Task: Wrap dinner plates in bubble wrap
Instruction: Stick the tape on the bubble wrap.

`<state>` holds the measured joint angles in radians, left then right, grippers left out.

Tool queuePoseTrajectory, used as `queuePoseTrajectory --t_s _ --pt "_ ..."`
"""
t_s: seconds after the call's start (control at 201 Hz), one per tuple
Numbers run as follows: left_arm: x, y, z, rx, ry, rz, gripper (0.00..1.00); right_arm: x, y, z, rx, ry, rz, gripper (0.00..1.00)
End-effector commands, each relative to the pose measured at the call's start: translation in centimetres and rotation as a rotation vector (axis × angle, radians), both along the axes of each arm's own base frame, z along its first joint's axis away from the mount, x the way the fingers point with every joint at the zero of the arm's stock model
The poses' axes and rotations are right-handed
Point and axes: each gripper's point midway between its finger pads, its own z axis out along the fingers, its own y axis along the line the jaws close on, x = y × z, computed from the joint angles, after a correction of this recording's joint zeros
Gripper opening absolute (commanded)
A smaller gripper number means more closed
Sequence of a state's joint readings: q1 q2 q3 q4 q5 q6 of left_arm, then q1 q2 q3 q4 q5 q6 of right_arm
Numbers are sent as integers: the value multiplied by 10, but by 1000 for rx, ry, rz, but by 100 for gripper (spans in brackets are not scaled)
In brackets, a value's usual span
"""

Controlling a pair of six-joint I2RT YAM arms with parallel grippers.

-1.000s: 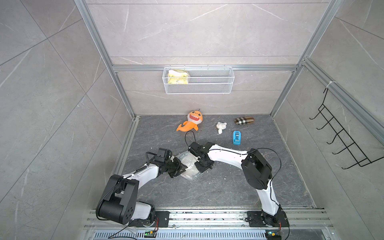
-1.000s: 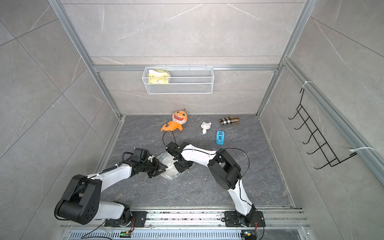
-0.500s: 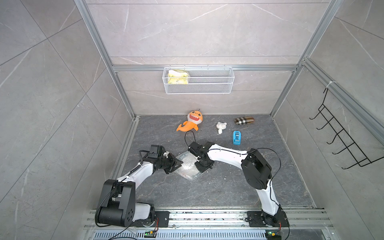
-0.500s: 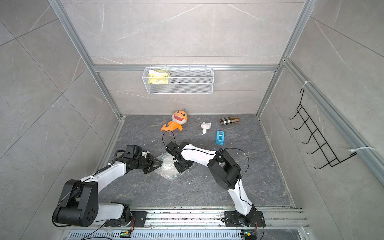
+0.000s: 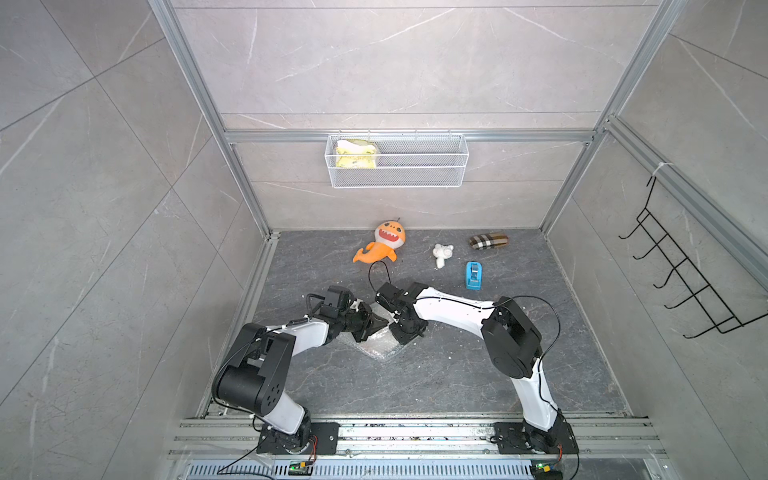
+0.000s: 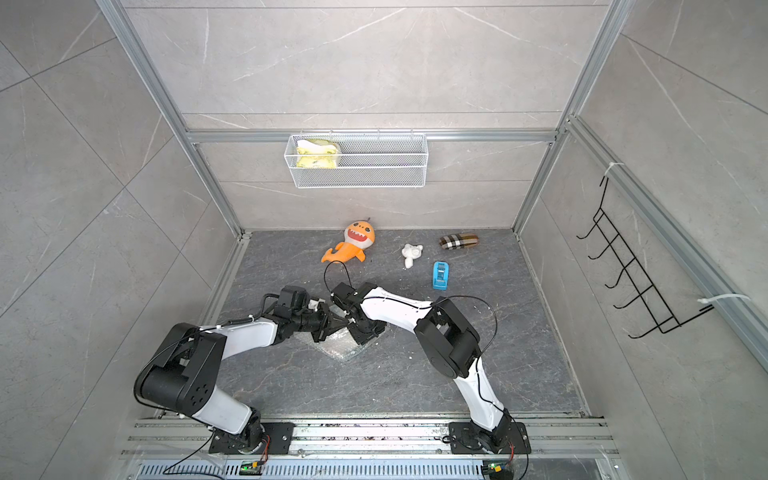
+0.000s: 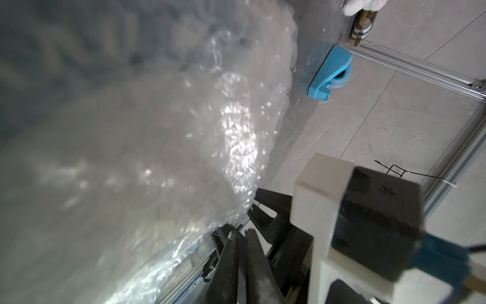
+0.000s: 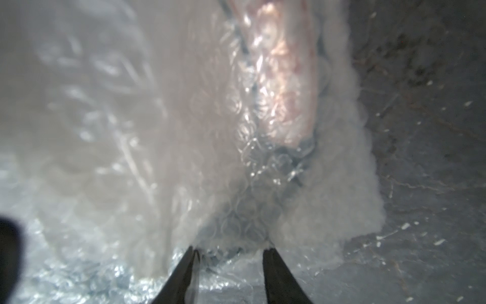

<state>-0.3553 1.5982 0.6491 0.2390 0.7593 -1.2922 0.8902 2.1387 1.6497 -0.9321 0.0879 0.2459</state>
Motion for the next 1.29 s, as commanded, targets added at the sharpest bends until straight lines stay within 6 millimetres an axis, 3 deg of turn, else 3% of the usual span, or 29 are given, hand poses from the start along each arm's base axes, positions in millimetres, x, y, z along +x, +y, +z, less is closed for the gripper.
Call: queuePoseTrajectory --t_s 0.0,0.174,0.598,0.827,1.057,1.286 --pt "11 -8 6 -36 -48 1 11 -3 -8 -7 -58 18 14 41" --pt "2 -2 -17 3 -14 3 11 -3 -8 -8 -60 19 13 41" --pt "-10 16 -31 96 -29 41 11 -3 -8 -8 -61 22 12 41" --pt "-19 28 -50 170 -29 66 12 -5 -11 -7 -65 23 10 41" --pt "-27 23 -74 180 -1 71 12 -6 -9 16 -35 2 18 41" --pt "-44 30 -107 198 62 89 11 -23 -11 38 2 31 41 41"
